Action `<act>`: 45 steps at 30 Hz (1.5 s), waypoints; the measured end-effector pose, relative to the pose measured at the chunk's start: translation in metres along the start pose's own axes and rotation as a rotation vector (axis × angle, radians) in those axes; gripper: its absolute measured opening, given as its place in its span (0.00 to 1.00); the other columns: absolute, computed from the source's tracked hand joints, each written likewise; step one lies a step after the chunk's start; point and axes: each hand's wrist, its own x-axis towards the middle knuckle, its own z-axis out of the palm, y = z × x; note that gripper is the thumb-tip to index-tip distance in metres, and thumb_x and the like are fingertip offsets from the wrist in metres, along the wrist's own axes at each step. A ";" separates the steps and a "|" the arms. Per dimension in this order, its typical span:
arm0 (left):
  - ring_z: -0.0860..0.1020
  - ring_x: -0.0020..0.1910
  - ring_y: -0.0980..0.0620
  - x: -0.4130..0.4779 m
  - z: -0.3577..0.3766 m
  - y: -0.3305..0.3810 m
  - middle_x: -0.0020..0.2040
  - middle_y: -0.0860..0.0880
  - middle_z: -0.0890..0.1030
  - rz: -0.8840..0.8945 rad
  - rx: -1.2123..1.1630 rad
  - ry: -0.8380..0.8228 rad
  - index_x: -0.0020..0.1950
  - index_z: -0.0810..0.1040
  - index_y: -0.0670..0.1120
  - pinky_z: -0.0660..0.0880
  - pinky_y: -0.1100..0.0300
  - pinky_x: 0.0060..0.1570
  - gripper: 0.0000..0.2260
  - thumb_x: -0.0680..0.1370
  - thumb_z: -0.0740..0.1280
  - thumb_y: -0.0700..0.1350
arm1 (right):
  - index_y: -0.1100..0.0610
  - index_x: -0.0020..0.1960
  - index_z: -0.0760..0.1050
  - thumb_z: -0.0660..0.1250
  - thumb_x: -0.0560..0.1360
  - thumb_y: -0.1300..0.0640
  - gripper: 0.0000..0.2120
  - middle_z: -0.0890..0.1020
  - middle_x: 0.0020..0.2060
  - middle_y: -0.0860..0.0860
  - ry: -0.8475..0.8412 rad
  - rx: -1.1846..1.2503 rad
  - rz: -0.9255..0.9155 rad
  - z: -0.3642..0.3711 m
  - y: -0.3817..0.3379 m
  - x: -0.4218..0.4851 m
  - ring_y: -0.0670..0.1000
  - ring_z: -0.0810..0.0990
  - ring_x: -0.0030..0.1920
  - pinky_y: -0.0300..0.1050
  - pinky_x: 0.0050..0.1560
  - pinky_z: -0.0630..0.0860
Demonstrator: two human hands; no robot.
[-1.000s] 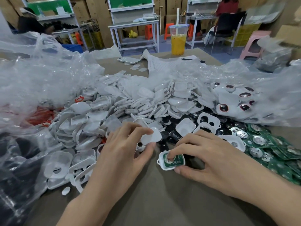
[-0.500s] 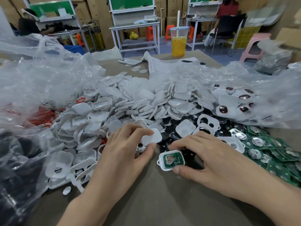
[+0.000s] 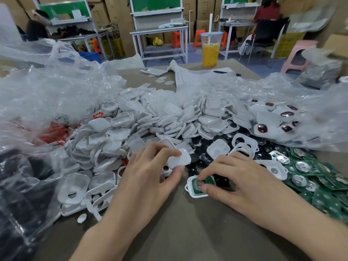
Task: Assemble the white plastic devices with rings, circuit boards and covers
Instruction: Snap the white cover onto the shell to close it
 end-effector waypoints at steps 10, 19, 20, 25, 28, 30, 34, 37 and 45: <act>0.72 0.56 0.64 -0.002 -0.001 0.000 0.56 0.63 0.75 0.025 -0.075 -0.012 0.60 0.79 0.58 0.73 0.58 0.53 0.14 0.78 0.63 0.61 | 0.33 0.58 0.73 0.50 0.73 0.27 0.21 0.73 0.51 0.31 0.001 -0.007 0.002 0.003 -0.001 0.001 0.36 0.65 0.59 0.29 0.58 0.61; 0.77 0.57 0.58 -0.003 -0.009 0.011 0.56 0.62 0.75 0.122 -0.164 -0.075 0.58 0.79 0.62 0.71 0.65 0.55 0.10 0.79 0.65 0.60 | 0.25 0.69 0.48 0.57 0.65 0.20 0.36 0.58 0.59 0.17 -0.055 0.104 0.010 -0.007 0.003 -0.003 0.29 0.60 0.65 0.27 0.60 0.63; 0.77 0.58 0.58 -0.004 -0.009 0.012 0.56 0.63 0.75 0.135 -0.151 -0.102 0.58 0.78 0.63 0.70 0.64 0.56 0.10 0.79 0.65 0.61 | 0.26 0.70 0.45 0.58 0.66 0.21 0.38 0.55 0.58 0.15 -0.063 0.094 0.010 -0.008 0.002 -0.004 0.27 0.58 0.64 0.24 0.61 0.60; 0.73 0.57 0.62 -0.005 -0.006 0.013 0.56 0.64 0.75 0.187 -0.070 -0.206 0.59 0.78 0.62 0.68 0.65 0.58 0.12 0.77 0.66 0.60 | 0.24 0.70 0.39 0.59 0.68 0.25 0.39 0.54 0.61 0.18 -0.066 0.059 0.026 -0.008 0.003 -0.003 0.26 0.53 0.65 0.17 0.60 0.50; 0.73 0.55 0.63 -0.004 -0.004 0.013 0.55 0.64 0.75 0.202 -0.052 -0.222 0.56 0.78 0.59 0.69 0.63 0.56 0.10 0.77 0.67 0.59 | 0.25 0.70 0.41 0.58 0.69 0.27 0.36 0.62 0.60 0.21 -0.058 0.036 0.016 -0.007 0.005 -0.003 0.27 0.54 0.65 0.19 0.61 0.50; 0.73 0.54 0.63 -0.005 -0.003 0.012 0.55 0.64 0.75 0.208 -0.046 -0.228 0.55 0.78 0.59 0.69 0.63 0.55 0.09 0.77 0.66 0.60 | 0.26 0.70 0.43 0.57 0.70 0.27 0.34 0.65 0.58 0.22 -0.056 0.027 0.013 -0.006 0.005 -0.003 0.29 0.55 0.65 0.19 0.61 0.50; 0.74 0.55 0.62 -0.005 -0.002 0.012 0.56 0.64 0.74 0.222 -0.035 -0.258 0.58 0.77 0.63 0.72 0.61 0.56 0.09 0.79 0.65 0.60 | 0.29 0.71 0.48 0.55 0.69 0.27 0.33 0.68 0.56 0.23 -0.045 0.031 0.002 -0.004 0.008 -0.002 0.30 0.57 0.66 0.22 0.62 0.53; 0.74 0.56 0.63 -0.006 -0.003 0.012 0.56 0.64 0.74 0.217 -0.029 -0.280 0.58 0.77 0.63 0.70 0.62 0.57 0.09 0.79 0.65 0.60 | 0.30 0.72 0.52 0.55 0.70 0.27 0.32 0.68 0.57 0.23 -0.025 0.034 -0.014 -0.003 0.009 -0.002 0.30 0.58 0.65 0.24 0.62 0.56; 0.73 0.59 0.62 -0.007 -0.004 0.015 0.58 0.64 0.74 0.183 -0.057 -0.312 0.58 0.79 0.61 0.67 0.64 0.59 0.10 0.79 0.63 0.58 | 0.30 0.71 0.58 0.58 0.72 0.28 0.29 0.65 0.53 0.19 -0.030 0.035 -0.024 -0.005 0.008 -0.003 0.30 0.58 0.66 0.21 0.62 0.53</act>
